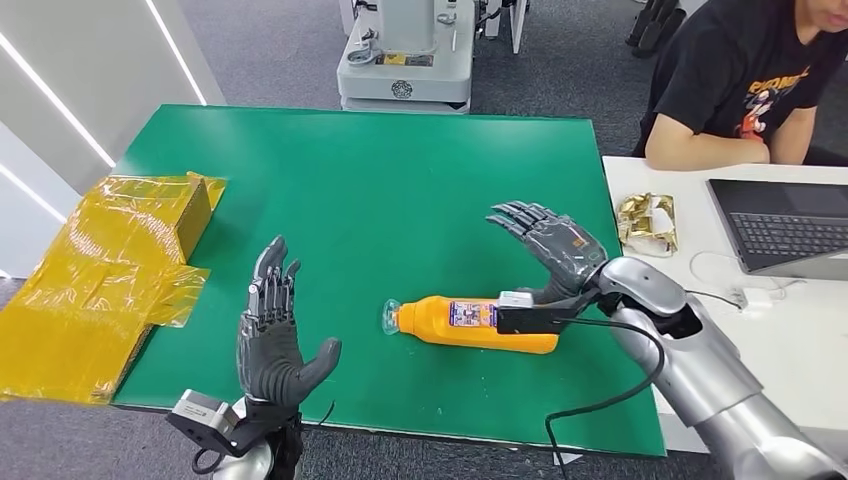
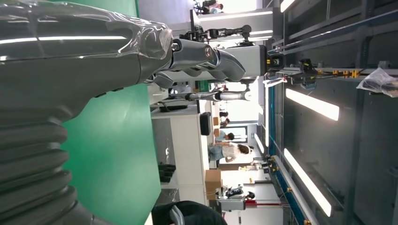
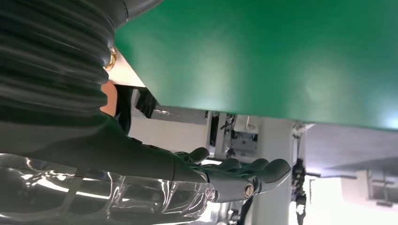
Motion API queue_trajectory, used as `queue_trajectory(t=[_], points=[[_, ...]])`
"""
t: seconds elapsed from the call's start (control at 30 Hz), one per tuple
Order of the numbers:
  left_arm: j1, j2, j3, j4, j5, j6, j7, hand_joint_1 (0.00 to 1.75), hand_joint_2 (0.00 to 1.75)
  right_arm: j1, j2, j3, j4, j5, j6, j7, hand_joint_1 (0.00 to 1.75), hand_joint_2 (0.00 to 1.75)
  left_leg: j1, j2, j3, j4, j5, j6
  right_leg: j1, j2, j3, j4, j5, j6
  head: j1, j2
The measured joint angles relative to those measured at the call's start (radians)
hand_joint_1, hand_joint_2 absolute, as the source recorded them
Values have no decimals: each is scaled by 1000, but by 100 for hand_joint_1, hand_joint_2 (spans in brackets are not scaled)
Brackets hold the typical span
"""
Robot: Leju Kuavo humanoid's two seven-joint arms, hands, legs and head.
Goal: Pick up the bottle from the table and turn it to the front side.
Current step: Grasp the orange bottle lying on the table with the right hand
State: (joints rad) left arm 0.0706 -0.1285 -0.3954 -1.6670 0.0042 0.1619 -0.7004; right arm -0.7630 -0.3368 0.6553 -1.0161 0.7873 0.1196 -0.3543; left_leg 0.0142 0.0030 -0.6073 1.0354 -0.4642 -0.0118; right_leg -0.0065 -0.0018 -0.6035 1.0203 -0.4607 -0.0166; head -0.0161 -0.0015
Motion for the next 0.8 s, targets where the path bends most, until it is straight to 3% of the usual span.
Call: queue_trajectory(t=[0.27, 0.8], points=[[-26, 0, 4, 27, 11, 6, 0, 0, 175, -132, 81, 120, 218, -71, 71, -74, 0, 175, 0, 0, 0, 0, 0, 0, 0, 0, 0, 0, 0, 0, 0, 0], [-43, -2, 7, 56, 27, 16, 0, 0, 175, -117, 159, 234, 375, -94, 55, -112, 0, 175, 0, 0, 1, 0, 0, 0, 0, 0, 0, 0, 0, 0, 0, 0]])
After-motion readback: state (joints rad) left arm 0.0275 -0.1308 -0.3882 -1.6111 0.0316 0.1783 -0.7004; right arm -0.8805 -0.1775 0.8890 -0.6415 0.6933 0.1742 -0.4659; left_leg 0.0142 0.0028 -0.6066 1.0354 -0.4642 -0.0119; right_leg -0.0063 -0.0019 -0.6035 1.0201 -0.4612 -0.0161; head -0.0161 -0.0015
